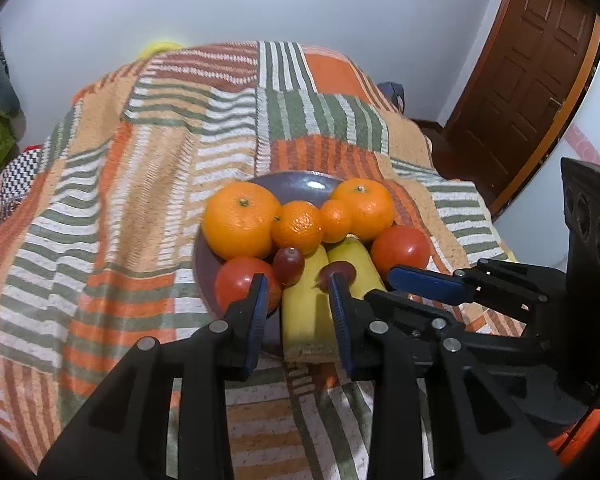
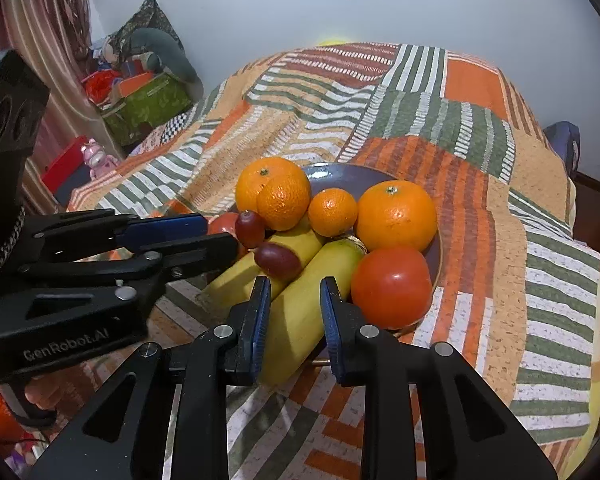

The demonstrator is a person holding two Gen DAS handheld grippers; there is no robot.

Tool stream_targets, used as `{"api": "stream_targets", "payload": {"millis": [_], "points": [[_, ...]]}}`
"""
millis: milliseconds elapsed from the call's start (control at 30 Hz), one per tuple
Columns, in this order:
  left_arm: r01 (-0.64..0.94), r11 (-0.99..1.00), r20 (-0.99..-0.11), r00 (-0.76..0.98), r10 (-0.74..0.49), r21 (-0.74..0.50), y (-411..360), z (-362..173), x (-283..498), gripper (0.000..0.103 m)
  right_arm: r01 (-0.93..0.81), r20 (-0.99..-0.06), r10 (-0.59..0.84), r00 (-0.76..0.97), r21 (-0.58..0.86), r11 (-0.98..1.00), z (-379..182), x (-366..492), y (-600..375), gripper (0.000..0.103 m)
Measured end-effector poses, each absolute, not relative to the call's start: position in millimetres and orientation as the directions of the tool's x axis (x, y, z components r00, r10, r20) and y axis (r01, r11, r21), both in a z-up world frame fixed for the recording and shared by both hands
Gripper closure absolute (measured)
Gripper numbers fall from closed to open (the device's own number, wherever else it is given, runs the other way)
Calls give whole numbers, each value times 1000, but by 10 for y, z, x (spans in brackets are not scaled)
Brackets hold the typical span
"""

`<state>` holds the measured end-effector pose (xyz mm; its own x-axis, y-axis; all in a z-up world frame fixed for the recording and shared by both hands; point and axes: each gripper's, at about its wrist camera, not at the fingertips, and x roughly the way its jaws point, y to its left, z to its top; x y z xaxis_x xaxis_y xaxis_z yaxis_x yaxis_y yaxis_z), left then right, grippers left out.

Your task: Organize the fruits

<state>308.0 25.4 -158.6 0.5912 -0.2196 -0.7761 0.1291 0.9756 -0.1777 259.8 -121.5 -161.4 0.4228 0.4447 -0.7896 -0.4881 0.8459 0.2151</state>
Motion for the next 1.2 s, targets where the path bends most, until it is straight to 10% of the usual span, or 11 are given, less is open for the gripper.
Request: {"api": "stream_targets", "payload": {"millis": [700,1200], "points": [[82,994,-376,921,-103,-72,187,366,1255,71,-472,-425,494,758,166,866,329,1189,-1716,79],[59,997,-226,972,-68,-49,22,666,359,10,-405,-257,414,873,89,910,677,435,-1835,26]]}}
